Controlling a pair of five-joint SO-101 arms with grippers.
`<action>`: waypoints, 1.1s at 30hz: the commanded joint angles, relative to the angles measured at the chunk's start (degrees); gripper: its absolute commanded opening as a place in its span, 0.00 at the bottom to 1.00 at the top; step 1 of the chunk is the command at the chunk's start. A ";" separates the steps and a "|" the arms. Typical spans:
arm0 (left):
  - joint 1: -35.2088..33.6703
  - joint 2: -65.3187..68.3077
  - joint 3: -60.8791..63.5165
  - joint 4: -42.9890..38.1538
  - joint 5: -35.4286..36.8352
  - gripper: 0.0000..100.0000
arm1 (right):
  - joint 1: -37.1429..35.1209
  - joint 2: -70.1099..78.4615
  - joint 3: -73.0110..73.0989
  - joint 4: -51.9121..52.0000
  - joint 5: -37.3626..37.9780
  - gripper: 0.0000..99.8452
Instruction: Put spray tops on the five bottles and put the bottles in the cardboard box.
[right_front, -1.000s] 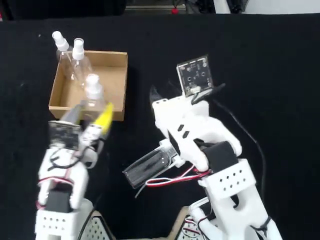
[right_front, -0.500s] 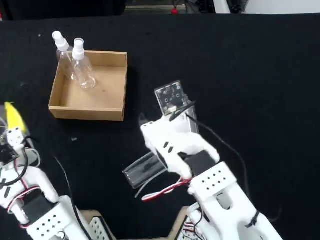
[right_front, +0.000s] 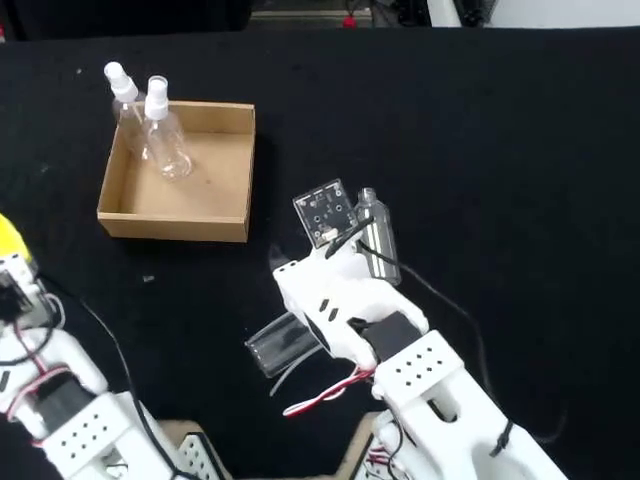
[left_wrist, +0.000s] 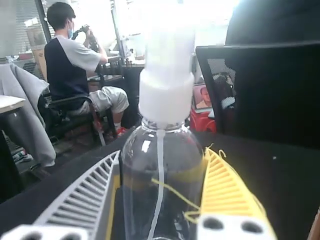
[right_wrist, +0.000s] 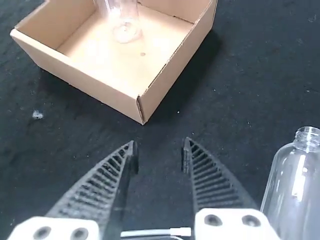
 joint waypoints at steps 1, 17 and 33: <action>-1.19 15.47 -13.05 -5.80 -0.18 0.11 | -0.70 -1.63 -0.31 -1.23 0.00 0.14; -5.85 64.53 -23.78 -37.63 5.80 0.11 | -0.70 -1.89 0.75 -1.49 0.00 0.14; -9.80 96.18 -35.03 -65.49 9.49 0.11 | -0.53 -1.89 0.92 -1.49 0.00 0.14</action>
